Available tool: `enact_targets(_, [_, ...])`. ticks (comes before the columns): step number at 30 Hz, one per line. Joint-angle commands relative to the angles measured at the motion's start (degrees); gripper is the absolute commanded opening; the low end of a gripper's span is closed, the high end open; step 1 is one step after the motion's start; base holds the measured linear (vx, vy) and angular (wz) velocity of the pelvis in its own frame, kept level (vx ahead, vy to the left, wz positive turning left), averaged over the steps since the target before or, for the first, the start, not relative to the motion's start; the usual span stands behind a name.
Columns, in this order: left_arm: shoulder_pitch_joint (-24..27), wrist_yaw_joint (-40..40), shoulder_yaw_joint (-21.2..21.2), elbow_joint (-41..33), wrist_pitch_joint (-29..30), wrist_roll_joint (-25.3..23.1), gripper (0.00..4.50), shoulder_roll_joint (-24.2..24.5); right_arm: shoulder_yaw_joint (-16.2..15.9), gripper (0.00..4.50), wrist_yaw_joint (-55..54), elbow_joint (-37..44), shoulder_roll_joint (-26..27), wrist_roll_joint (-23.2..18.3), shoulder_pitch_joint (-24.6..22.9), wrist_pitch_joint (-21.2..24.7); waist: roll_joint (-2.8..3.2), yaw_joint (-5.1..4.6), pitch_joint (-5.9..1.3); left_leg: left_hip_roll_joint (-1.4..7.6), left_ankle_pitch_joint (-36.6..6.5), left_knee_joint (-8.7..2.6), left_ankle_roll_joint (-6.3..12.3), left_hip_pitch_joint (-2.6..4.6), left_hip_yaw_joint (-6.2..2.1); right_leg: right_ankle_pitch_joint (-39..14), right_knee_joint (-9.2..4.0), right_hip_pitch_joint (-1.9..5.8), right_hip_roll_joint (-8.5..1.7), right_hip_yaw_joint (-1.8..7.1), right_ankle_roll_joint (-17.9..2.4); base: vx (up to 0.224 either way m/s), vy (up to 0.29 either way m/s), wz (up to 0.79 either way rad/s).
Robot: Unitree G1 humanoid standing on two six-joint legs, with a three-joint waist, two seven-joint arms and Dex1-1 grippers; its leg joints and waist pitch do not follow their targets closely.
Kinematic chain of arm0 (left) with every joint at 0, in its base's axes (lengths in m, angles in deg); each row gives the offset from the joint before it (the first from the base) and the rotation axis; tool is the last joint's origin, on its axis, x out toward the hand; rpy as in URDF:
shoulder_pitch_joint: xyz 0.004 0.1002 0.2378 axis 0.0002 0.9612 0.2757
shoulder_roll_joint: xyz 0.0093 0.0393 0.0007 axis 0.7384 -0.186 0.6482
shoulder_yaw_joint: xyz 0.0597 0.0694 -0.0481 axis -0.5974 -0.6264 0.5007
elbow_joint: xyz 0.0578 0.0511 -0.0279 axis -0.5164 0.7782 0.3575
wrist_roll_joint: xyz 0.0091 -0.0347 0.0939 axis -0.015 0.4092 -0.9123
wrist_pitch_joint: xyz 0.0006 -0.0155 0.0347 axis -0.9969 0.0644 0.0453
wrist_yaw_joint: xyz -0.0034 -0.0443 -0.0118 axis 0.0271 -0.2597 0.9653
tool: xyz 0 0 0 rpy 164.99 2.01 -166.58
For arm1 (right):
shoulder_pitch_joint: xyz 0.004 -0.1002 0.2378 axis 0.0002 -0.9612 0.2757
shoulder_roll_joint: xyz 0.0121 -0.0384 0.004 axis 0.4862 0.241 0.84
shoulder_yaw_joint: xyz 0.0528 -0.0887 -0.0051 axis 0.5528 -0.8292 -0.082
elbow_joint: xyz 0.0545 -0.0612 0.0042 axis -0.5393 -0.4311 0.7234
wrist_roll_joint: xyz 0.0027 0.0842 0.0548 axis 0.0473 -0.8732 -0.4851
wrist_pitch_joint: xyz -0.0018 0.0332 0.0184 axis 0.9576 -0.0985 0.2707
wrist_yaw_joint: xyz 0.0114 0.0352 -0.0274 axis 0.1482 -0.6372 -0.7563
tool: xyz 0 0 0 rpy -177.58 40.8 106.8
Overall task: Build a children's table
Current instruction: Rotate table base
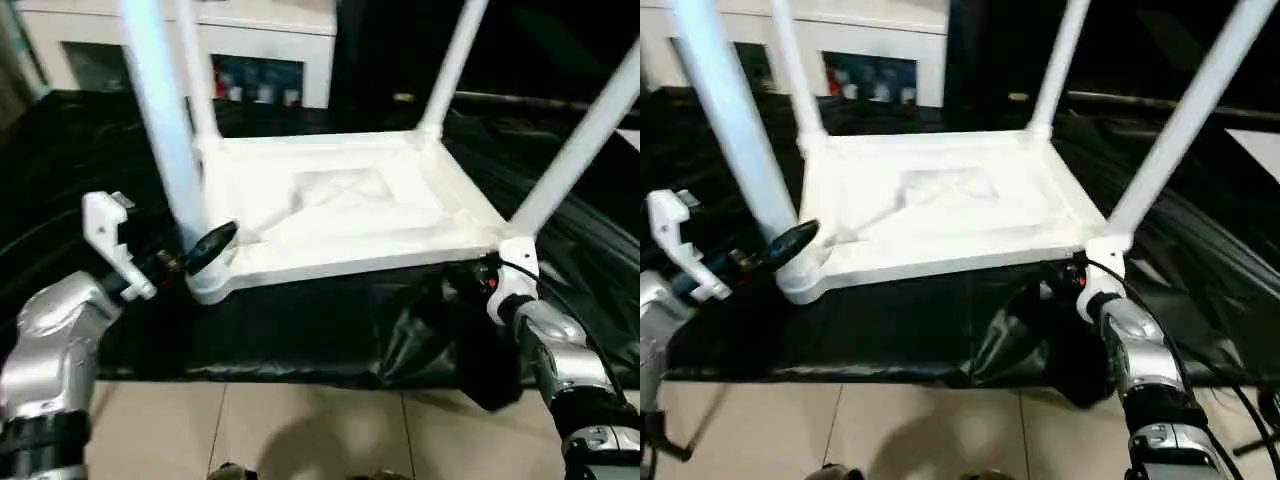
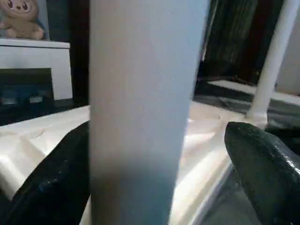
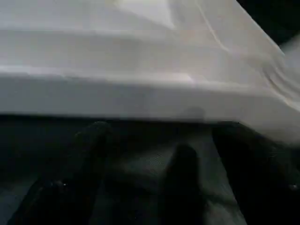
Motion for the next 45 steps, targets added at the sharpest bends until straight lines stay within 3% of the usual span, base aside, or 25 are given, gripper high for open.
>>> enact_targets(1, [-1.17, -0.62, -2.24, 0.94, 0.66, -0.59, 4.47, -0.94, -0.21, 3.81, -0.55, 0.77, 0.02, 0.90, 0.52, 2.14, 0.83, -0.07, -3.93, 1.67, -25.20, -4.62, -3.16, 1.92, -1.66, -23.73, -5.20, 1.26, -2.14, 1.49, -8.43, 0.000, 0.000, 0.00])
enact_targets(6, [-2.97, 0.44, -4.90, 0.01, 4.18, 2.58, 4.47, -2.81, -1.70, 3.81, -0.31, -1.97, 1.11, 2.15, 2.57, 3.15, 0.91, 0.30, -4.16, 1.82, -22.63, -4.39, -2.06, 2.10, -1.29, -18.85, -4.75, 1.20, -2.05, 1.62, -10.70, 0.000, 0.000, 0.00])
enact_targets(7, [-3.12, 1.05, -5.34, -0.75, 5.43, 3.66, 4.47, -3.11, -1.90, 3.81, -0.36, -2.81, 1.36, 2.37, 3.15, 3.01, 1.32, 0.35, -4.16, 1.76, -22.53, -4.29, -2.25, 2.21, -1.21, -17.99, -4.55, 1.06, -2.00, 1.62, -11.66, 0.000, 0.000, 0.00])
enact_targets(8, [-3.07, 3.33, -7.03, -3.70, 9.51, 6.72, 4.47, -3.17, -2.40, 3.81, -0.81, -5.24, 2.09, 2.85, 4.96, 2.59, 1.54, 0.52, -4.28, 1.84, -22.21, -4.29, -2.51, 2.27, -1.22, -17.01, -4.20, 1.25, -2.11, 1.60, -12.31, 0.000, 0.000, 0.00])
enact_targets(9, [-3.07, 3.33, -7.03, -3.70, 9.51, 6.72, 4.47, -3.17, -2.40, 3.81, -0.81, -5.24, 2.09, 2.85, 4.96, 2.59, 1.50, 0.55, -4.28, 1.82, -21.78, -4.33, -2.35, 2.26, -1.20, -16.57, -4.30, 1.24, -2.01, 1.57, -12.51, 0.000, 0.000, 0.00])
enact_targets(11, [-2.07, 8.70, -11.07, -10.61, 19.33, 13.33, 4.47, -1.15, -3.15, 3.81, -1.32, -10.26, 3.65, 3.79, 9.01, 1.83, 1.61, 0.66, -4.35, 1.89, -20.84, -4.26, -2.64, 2.24, -1.14, -14.44, -3.65, 1.34, -1.93, 1.55, -13.44, 0.000, 0.000, 0.00])
enact_targets(12, [-1.98, 9.00, -11.33, -11.01, 19.84, 13.65, 4.47, -0.96, -3.19, 3.81, -1.32, -10.53, 3.73, 3.84, 9.23, 1.80, 1.64, 0.62, -4.32, 1.78, -20.03, -4.41, -2.56, 1.87, -1.26, -13.83, -3.48, 1.71, -1.88, 1.41, -13.48, 0.000, 0.000, 0.00])
enact_targets(15, [-1.22, 11.69, -13.70, -14.44, 24.10, 16.50, 4.47, 0.94, -3.56, 3.81, -0.92, -12.71, 4.56, 4.54, 11.10, 1.63, 1.29, 0.33, -4.24, 1.69, -19.08, -4.40, -2.11, 1.71, -1.13, -12.88, -3.52, 1.98, -1.88, 1.49, -13.56, 0.000, 0.000, 0.00])
enact_targets(16, [-1.15, 13.07, -15.40, -16.13, 25.71, 17.60, 4.47, 1.65, -4.23, 3.81, -0.12, -13.56, 5.13, 4.92, 11.95, 1.42, 0.59, 0.07, -4.30, 1.67, -18.09, -4.40, -1.94, 1.31, -1.16, -13.12, -3.46, 2.36, -1.98, 1.45, -13.23, 0.000, 0.000, 0.00])
enact_targets(20, [-2.43, 14.19, -19.53, -18.90, 28.34, 18.20, 4.47, 0.88, -6.07, 3.81, 1.81, -15.32, 6.74, 5.91, 13.94, 0.25, 0.83, -0.16, -4.06, 1.69, -18.71, -4.25, -2.11, 1.63, -1.07, -16.73, -3.86, 2.06, -2.06, 1.66, -12.08, 0.000, 0.000, 0.00])
enact_targets(24, [-4.31, 13.39, -21.57, -19.06, 28.91, 18.60, 4.47, -1.84, -6.59, 3.81, 3.24, -16.66, 8.23, 6.49, 15.22, -0.69, 0.70, -0.39, -3.97, 1.69, -19.55, -4.26, -2.60, 1.63, -1.10, -18.25, -3.98, 1.98, -2.02, 1.70, -11.80, 0.000, 0.000, 0.00])
enact_targets(33, [-11.44, 12.21, -27.46, -10.06, 22.30, 12.03, 4.47, -9.37, -8.06, 3.81, 4.04, -19.36, 11.75, 7.93, 17.57, -2.50, 0.43, -1.66, -3.98, 1.50, -21.02, -4.30, -2.34, 1.22, -1.58, -22.13, -4.57, 2.35, -2.23, 1.41, -10.45, 0.000, 0.000, 0.00])
enact_targets(36, [-12.65, 12.44, -28.71, -7.77, 20.36, 10.21, 4.47, -10.08, -7.77, 3.81, 4.13, -20.09, 12.22, 8.22, 18.12, -2.91, 0.46, -1.78, -4.04, 1.50, -20.56, -4.24, -1.82, 1.25, -1.54, -21.36, -4.56, 2.31, -2.19, 1.41, -11.08, 0.000, 0.000, 0.00])
enact_targets(38, [-13.99, 12.29, -29.49, -5.04, 17.83, 8.39, 4.47, -11.21, -7.68, 3.81, 5.11, -20.62, 12.60, 7.92, 18.57, -3.38, 0.59, -1.78, -4.09, 1.53, -21.26, -4.11, -1.52, 1.70, -1.47, -21.37, -4.72, 1.95, -2.10, 1.40, -11.46, 0.000, 0.000, 0.00])
enact_targets(45, [-16.25, 9.15, -30.56, 0.68, 11.87, 3.41, 4.47, -13.78, -7.64, 3.81, 6.08, -20.88, 13.25, 7.91, 19.07, -3.88, 0.52, -1.67, -4.33, 1.67, -18.72, -4.11, -0.12, 1.46, -1.36, -15.83, -4.28, 2.46, -2.18, 1.39, -13.70, 0.000, 0.000, 0.00])
